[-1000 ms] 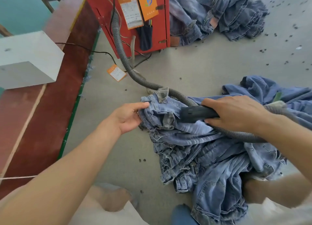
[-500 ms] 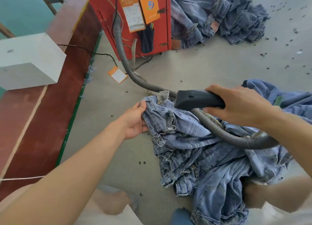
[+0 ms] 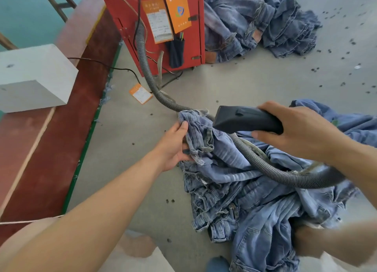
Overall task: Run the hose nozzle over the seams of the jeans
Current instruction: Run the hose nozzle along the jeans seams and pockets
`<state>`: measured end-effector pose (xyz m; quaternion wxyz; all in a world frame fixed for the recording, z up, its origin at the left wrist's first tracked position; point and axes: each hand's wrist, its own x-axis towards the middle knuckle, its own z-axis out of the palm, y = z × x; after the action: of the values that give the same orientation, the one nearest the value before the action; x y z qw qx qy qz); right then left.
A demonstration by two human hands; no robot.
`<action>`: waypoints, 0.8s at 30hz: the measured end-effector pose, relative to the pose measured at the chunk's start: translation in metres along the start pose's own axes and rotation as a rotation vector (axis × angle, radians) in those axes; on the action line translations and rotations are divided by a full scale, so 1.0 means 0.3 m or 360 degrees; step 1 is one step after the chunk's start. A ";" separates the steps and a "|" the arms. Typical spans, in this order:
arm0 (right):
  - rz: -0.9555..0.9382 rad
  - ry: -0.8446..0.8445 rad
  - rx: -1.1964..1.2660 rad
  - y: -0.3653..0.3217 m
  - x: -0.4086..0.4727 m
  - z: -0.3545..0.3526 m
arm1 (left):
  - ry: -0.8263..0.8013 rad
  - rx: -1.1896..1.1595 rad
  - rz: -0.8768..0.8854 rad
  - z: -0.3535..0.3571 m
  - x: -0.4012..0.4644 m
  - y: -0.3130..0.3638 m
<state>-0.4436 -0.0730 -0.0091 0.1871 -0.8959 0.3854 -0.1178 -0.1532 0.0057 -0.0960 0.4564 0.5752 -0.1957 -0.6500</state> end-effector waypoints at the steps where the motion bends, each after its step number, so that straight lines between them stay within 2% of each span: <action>1: 0.0023 -0.0033 -0.0029 0.008 -0.002 0.001 | -0.0033 0.0002 -0.0036 0.000 0.006 -0.006; 8: 0.0151 -0.0281 -0.0198 0.070 0.011 0.032 | 0.0132 0.0141 -0.0189 0.025 0.030 -0.043; 14: 0.0180 -0.0529 0.0010 0.074 0.050 0.052 | -0.0038 -0.0458 -0.0178 0.022 0.010 -0.032; 16: 0.0157 -0.0487 0.0109 0.045 0.071 0.078 | -0.0084 -0.0478 -0.0203 0.023 0.006 -0.049; 18: 0.0217 -0.0333 0.0138 0.018 0.102 0.112 | -0.0093 -0.0464 -0.0199 0.027 0.002 -0.058; 21: 0.0492 -0.0090 0.0233 0.017 0.135 0.113 | -0.0099 -0.0498 -0.0171 0.024 -0.003 -0.073; 22: 0.0562 -0.0092 0.0327 0.032 0.135 0.095 | -0.0114 -0.0527 -0.0174 0.021 -0.007 -0.076; 24: 0.0581 -0.0290 0.0494 0.065 0.120 0.045 | -0.0160 -0.0574 -0.0179 0.011 -0.006 -0.080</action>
<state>-0.4270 -0.1086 -0.0273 0.3744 -0.7789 0.4996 -0.0586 -0.1652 0.0186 -0.1128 0.5047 0.4609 -0.0662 -0.7270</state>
